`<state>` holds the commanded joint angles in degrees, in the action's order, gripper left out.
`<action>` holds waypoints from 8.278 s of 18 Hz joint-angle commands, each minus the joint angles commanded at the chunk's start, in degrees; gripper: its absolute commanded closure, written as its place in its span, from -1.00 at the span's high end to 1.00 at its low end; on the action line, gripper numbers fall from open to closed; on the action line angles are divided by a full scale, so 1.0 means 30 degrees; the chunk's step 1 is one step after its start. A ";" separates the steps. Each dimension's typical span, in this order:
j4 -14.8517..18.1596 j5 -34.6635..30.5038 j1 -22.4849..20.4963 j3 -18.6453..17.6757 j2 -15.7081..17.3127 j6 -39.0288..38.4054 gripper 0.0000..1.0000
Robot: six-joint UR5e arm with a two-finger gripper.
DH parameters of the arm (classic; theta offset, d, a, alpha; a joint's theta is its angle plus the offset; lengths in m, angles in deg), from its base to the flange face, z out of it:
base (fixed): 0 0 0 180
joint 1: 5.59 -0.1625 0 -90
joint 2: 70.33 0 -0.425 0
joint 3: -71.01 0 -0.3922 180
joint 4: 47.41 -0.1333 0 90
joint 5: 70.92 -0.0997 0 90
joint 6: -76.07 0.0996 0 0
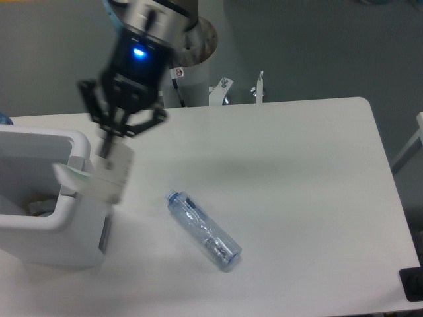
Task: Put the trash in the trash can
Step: 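Carry the white paper over the white trash bin, then open the gripper to drop the paper into the bin, then move the open gripper to the clear plastic bottle's end, then grasp the bottle end and tilt the bottle upright, then lift the bottle and carry it over the trash bin, then lower the bottle into the bin and open the gripper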
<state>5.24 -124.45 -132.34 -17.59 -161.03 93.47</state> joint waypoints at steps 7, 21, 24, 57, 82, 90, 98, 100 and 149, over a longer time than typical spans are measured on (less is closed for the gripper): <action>-0.0204 0.0029 0.1643 -0.0029 -0.0409 0.0235 -0.66; -0.0938 -0.0059 -0.1014 0.0585 -0.1814 0.0088 1.00; -0.0938 -0.0059 -0.3037 0.1112 -0.2751 0.0088 1.00; 0.2665 -0.9667 -0.4216 0.2900 -1.1395 -0.2197 1.00; 0.3369 -1.1485 -0.2780 0.3164 -1.3330 -0.4395 0.22; 0.3427 -1.1456 -0.2780 0.3164 -1.3125 -0.4336 0.03; 0.3691 -1.1280 -0.2780 0.3573 -1.2688 -0.4132 0.02; 0.3691 -1.0901 -0.2838 0.3865 -1.2248 -0.4073 0.02; -0.2314 0.1552 0.2259 0.6565 -0.5801 -0.2612 0.75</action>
<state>-1.70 -119.79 -125.56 2.11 -178.44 85.64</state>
